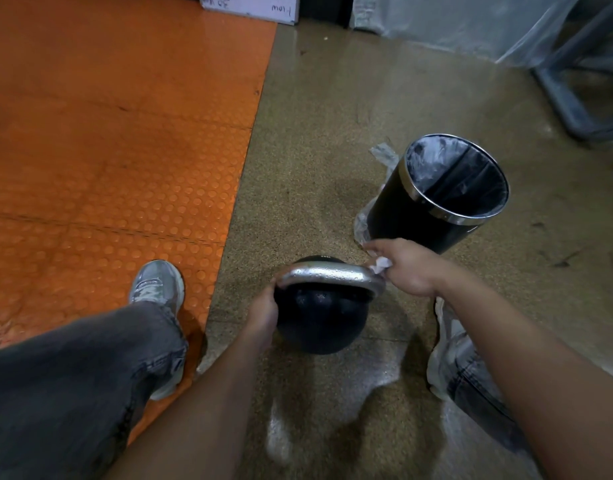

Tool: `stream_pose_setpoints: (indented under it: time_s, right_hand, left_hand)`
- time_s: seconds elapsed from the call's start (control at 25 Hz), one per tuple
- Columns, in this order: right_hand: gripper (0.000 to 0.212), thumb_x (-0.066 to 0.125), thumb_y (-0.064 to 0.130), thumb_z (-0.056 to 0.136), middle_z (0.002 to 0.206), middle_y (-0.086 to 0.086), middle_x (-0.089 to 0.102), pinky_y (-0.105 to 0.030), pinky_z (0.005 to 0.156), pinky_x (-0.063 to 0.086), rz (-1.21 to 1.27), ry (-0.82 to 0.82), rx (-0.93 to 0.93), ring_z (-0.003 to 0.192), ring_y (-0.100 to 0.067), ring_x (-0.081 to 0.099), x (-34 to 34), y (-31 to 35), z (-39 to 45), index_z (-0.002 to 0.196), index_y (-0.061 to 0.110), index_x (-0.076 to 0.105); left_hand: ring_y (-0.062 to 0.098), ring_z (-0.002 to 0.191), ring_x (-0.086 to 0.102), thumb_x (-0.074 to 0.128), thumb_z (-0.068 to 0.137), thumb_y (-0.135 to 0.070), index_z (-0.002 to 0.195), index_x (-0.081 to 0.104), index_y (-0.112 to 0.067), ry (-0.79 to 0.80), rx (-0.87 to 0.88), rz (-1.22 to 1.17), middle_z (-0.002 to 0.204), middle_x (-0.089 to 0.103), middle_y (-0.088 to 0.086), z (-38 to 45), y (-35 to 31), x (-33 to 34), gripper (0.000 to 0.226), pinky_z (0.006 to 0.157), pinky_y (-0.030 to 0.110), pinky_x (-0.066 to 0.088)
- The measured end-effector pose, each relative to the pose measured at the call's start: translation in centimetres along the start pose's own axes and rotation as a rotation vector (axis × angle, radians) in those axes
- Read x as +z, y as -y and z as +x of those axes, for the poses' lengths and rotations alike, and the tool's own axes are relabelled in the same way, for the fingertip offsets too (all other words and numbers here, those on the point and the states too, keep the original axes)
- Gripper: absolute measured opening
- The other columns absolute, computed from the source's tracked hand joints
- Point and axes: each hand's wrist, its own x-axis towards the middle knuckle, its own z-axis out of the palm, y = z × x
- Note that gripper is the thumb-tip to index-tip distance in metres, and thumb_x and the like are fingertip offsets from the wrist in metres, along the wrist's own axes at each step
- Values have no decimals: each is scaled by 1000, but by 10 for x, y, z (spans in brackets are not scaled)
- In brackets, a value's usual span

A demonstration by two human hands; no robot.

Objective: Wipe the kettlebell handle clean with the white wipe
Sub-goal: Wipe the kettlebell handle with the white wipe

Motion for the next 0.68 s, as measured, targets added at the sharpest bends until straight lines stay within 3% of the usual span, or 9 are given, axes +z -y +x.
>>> stream_pose_setpoints:
  time_s: [0.16,0.28,0.48,0.56,0.68]
  right_hand:
    - [75,57,6,100,153,-3,53,-23,109,35,80,-37,12,145,-21,45,-4,-4,-5,164,16,18]
    - [75,55,9,101,163,-8,38,-32,116,34,41,-61,61,149,-27,38,8,-11,-11,165,20,17]
    - [68,60,11,99,138,3,65,-29,99,50,178,-149,-6,127,-18,58,5,-14,-9,157,29,29]
    - [61,60,10,99,136,0,66,-25,91,51,168,-168,37,122,-15,59,8,-20,-13,153,28,37]
    - [60,58,6,97,138,-5,62,-34,96,53,110,-148,71,119,-23,61,18,-15,-8,150,29,44]
  left_hand:
    - [29,108,65,52,95,-50,104,72,-17,7,-2,-10,113,72,11,3,2,-1,40,100,51,49]
    - [27,108,64,49,96,-50,101,72,-20,20,16,-4,113,72,10,3,2,-2,38,101,49,49]
    - [28,106,64,47,98,-45,95,71,-26,34,35,19,113,72,10,4,4,-1,31,98,49,50]
    - [29,108,64,49,96,-49,98,71,-24,37,48,24,114,71,10,5,4,-3,33,100,51,49]
    - [28,109,63,50,97,-48,94,71,-22,26,56,27,113,71,11,6,4,-3,34,102,49,48]
